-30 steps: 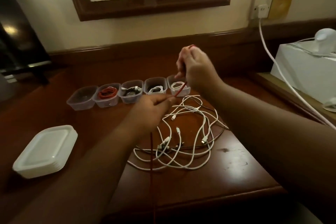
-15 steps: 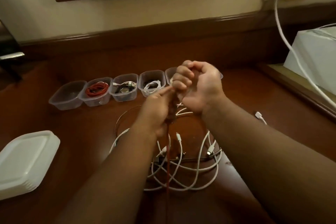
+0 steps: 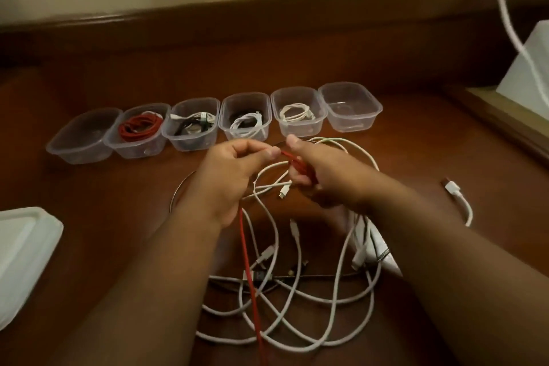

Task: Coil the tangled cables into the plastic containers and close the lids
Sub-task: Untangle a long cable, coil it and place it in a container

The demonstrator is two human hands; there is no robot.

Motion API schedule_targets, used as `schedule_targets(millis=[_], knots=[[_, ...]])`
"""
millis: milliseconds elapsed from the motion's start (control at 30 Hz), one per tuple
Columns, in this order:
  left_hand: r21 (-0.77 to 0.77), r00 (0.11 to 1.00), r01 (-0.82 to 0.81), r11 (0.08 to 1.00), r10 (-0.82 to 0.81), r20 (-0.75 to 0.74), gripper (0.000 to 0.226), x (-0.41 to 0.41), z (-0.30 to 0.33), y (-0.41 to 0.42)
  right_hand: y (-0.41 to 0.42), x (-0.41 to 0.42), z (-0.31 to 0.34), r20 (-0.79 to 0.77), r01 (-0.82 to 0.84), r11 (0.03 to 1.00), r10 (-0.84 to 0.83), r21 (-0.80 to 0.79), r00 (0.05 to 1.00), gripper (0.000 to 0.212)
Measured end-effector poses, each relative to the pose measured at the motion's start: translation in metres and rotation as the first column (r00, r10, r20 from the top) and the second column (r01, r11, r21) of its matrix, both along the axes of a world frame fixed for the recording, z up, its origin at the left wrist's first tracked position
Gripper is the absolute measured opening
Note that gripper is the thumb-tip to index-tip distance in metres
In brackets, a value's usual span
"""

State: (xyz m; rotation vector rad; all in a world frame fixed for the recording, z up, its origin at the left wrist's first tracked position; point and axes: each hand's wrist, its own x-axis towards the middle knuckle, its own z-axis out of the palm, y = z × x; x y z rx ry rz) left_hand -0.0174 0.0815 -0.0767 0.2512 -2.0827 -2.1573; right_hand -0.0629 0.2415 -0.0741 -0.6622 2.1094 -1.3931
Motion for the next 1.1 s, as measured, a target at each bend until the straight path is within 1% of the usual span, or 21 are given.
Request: schedule_targets(millis=[33,67,133,167,233,300,367,433,500,567,600,667,700,733,767,833,900,933,967,1033,1100], knots=[[0.073,1.0,-0.015,0.997,0.014,0.019,0.01,-0.001,-0.001,0.002,0.001,0.002,0.001,0.296,-0.018,0.97,0.091,-0.242,0.951,0.057],[0.117,0.999,-0.024,0.993,0.02,0.037,0.014,-0.002,-0.001,0.004,0.004,0.004,0.004,0.47,0.028,0.887,0.218,-0.462,0.856,0.056],[0.096,0.999,0.004,0.995,-0.008,0.043,0.019,-0.002,-0.005,0.013,0.005,0.006,0.007,0.533,0.219,0.596,0.42,-0.773,0.735,0.051],[0.038,0.998,0.036,0.999,-0.037,0.044,0.019,0.0,-0.006,0.019,0.005,0.004,0.007,0.53,0.349,0.434,0.426,-0.831,0.733,0.048],[-0.107,0.993,0.113,0.988,-0.108,0.056,0.018,0.006,-0.009,0.031,0.005,0.0,0.004,0.526,0.484,0.222,0.213,-0.847,0.823,0.044],[-0.241,0.979,0.202,0.949,-0.186,0.088,0.018,0.012,-0.012,0.04,0.009,-0.002,-0.001,0.379,0.4,0.31,-0.13,-0.862,0.916,0.041],[-0.324,0.966,0.256,0.911,-0.228,0.123,0.016,0.017,-0.01,0.042,0.013,-0.001,-0.012,-0.077,0.262,0.633,-0.455,-0.728,0.887,0.034],[-0.402,0.968,0.251,0.881,-0.229,0.101,0.012,0.022,-0.004,0.037,0.015,-0.002,-0.02,-0.58,0.283,0.894,-0.442,-0.348,0.684,0.036],[-0.496,0.98,0.177,0.85,-0.197,0.011,0.009,0.023,0.001,0.029,0.014,-0.001,-0.021,-0.747,0.349,0.937,-0.249,-0.024,0.617,0.046],[-0.501,0.987,0.076,0.862,-0.135,-0.082,0.005,0.023,0.006,0.023,0.012,0.002,-0.014,-0.708,0.336,0.932,-0.146,0.136,0.691,0.063],[-0.481,0.987,0.032,0.876,-0.105,-0.125,0.004,0.022,0.007,0.019,0.01,0.006,-0.008,-0.595,0.284,0.947,-0.141,0.152,0.791,0.07],[-0.336,0.985,0.009,0.942,-0.067,-0.16,0.009,0.021,0.009,0.015,0.009,0.014,0.0,-0.079,0.111,0.994,-0.111,-0.001,0.991,0.076],[-0.193,0.987,0.033,0.981,-0.062,-0.147,0.011,0.021,0.01,0.016,0.011,0.019,0.003,0.232,0.041,0.98,0.005,-0.195,0.973,0.075],[-0.05,0.99,0.057,0.997,-0.063,-0.123,0.01,0.022,0.01,0.019,0.015,0.021,0.005,0.457,0.034,0.902,0.185,-0.431,0.87,0.074],[0.056,0.992,0.077,0.995,-0.071,-0.103,0.009,0.023,0.01,0.024,0.017,0.024,0.008,0.55,0.074,0.762,0.394,-0.644,0.737,0.073],[0.081,0.993,0.11,0.991,-0.106,-0.055,0.015,0.024,0.006,0.035,0.019,0.022,0.012,0.517,0.284,0.442,0.607,-0.851,0.604,0.069],[-0.058,0.984,0.175,0.983,-0.176,0.002,0.02,0.027,0.001,0.043,0.017,0.015,0.01,0.505,0.448,0.232,0.431,-0.863,0.748,0.065],[-0.159,0.975,0.224,0.961,-0.22,0.042,0.02,0.029,0.0,0.047,0.018,0.011,0.008,0.489,0.446,0.217,0.226,-0.869,0.843,0.064],[-0.256,0.962,0.273,0.927,-0.261,0.081,0.021,0.032,-0.001,0.05,0.021,0.007,0.006,0.413,0.396,0.274,0.005,-0.877,0.911,0.062],[-0.397,0.947,0.32,0.86,-0.309,0.093,0.023,0.036,0.0,0.051,0.024,0.002,-0.002,0.022,0.255,0.572,-0.382,-0.78,0.924,0.054],[-0.492,0.96,0.244,0.836,-0.28,0.001,0.02,0.037,0.004,0.043,0.022,0.003,-0.01,-0.483,0.212,0.885,-0.412,-0.414,0.773,0.057]])
